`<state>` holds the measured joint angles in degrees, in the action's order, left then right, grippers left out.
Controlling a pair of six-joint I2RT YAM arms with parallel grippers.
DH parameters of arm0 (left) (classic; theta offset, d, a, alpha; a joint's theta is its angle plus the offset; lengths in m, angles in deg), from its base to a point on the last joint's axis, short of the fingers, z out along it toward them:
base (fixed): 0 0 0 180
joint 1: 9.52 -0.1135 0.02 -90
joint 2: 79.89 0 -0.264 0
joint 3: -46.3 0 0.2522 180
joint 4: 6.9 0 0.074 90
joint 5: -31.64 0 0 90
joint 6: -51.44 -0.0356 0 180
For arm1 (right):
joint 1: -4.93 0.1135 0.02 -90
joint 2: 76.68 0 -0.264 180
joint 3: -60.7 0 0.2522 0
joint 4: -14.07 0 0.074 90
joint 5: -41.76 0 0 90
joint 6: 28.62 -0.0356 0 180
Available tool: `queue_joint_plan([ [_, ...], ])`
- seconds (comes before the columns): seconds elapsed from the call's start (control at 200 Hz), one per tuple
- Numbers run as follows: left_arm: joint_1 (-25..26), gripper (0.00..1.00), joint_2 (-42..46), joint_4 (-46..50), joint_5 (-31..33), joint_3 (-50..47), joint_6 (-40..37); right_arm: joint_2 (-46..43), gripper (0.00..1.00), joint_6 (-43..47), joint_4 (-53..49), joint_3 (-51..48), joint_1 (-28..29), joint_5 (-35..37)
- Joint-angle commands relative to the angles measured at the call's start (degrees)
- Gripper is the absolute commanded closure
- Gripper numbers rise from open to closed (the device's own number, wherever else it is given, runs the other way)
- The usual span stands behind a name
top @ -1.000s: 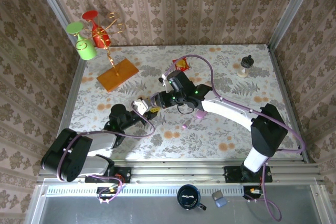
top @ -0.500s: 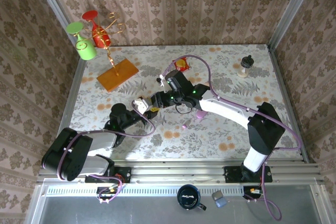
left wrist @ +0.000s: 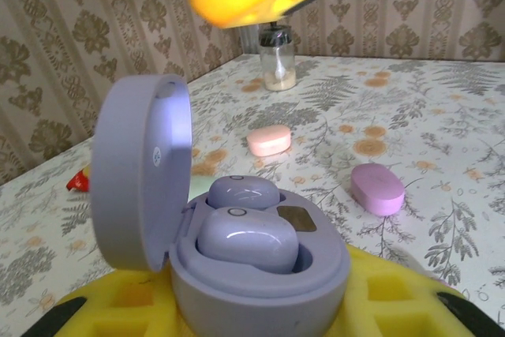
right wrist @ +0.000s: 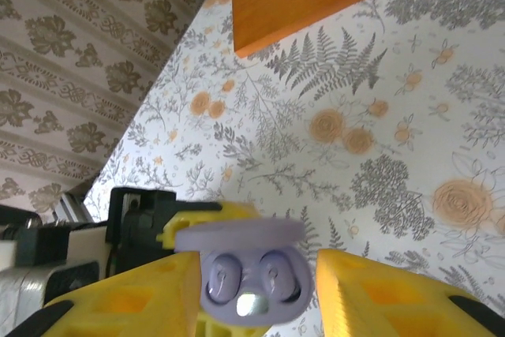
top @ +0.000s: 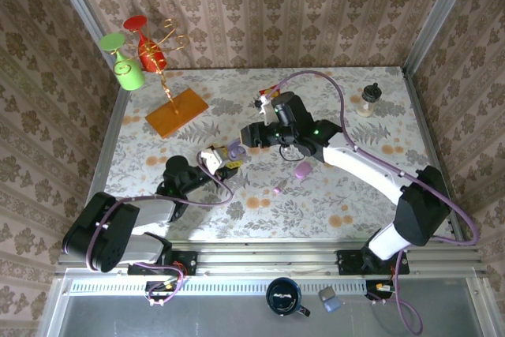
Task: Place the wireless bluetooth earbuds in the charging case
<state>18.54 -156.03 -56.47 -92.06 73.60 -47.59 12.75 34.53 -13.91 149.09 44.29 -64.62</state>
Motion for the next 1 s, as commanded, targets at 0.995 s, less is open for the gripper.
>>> queue_joint_plan([
  [0.995, 3.29, 0.80, -2.08, -10.64, -4.08, 7.78, 18.11, -2.08, 0.30, -29.54, 29.65, -16.25, -11.10, -32.78],
])
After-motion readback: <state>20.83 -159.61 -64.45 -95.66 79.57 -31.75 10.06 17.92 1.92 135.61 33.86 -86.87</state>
